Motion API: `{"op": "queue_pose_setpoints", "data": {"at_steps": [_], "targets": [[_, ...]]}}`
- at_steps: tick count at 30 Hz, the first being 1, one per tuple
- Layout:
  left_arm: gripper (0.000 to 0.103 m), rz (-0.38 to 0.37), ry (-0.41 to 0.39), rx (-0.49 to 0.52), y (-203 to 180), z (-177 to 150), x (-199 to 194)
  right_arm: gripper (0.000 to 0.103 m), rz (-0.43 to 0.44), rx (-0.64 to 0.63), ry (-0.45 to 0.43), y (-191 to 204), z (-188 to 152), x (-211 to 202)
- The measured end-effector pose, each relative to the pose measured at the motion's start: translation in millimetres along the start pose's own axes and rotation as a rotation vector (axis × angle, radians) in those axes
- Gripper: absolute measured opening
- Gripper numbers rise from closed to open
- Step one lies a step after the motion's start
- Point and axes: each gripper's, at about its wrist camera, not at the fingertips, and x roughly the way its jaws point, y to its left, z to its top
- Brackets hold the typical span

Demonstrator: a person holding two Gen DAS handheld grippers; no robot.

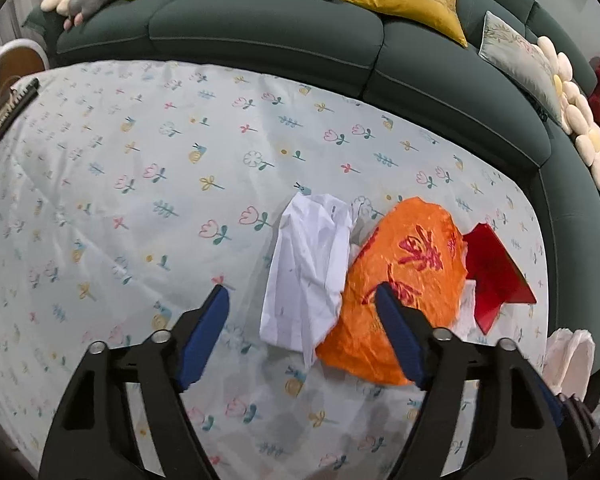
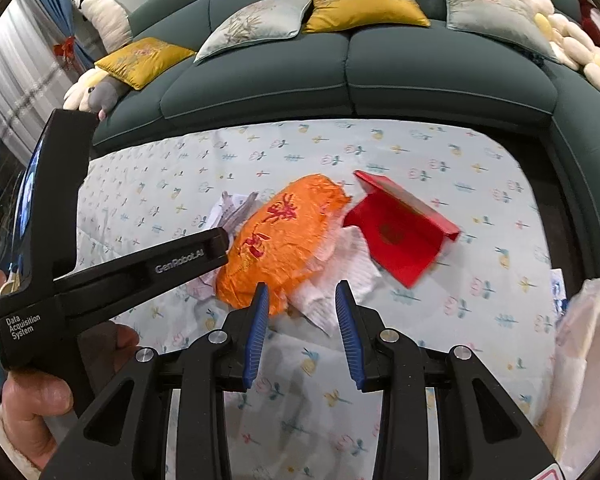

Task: Collect trash
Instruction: 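Grasp the white tissue with the left tool while the right tool grasps the orange bag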

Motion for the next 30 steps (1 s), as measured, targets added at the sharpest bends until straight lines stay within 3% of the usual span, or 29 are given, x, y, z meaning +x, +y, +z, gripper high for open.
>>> {"op": "queue_pose_setpoints", "data": {"at_steps": [5, 8, 9, 15, 20, 30], "targets": [[0.047, -0.032, 0.032, 0.02, 0.4, 4.6, 13.6, 0.034, 0.019, -0.003, 0.023, 6.5, 5.1, 18.9], [0.025, -0.058, 0.053, 0.02, 2.7, 3.5, 19.6, 0.034, 0.028, -0.011, 0.035, 11.6, 7.1, 29.6], [0.009, -0.077, 0.06, 0.021, 3.4, 3.1, 21.0, 0.034, 0.03, -0.013, 0.038, 12.9, 7.8, 32.8], [0.009, -0.094, 0.06, 0.036, 3.2, -2.3, 18.9, 0.034, 0.029, -0.02, 0.067, 17.4, 9.7, 53.3], [0.009, -0.092, 0.055, 0.041, 2.0, -8.0, 12.3, 0.018, 0.025, -0.021, 0.077, 15.0, 4.4, 57.7], [0.009, -0.095, 0.013, 0.062, -10.9, -28.9, -25.8, 0.009, 0.035, -0.012, 0.017, 3.9, -8.4, 13.1]]}}
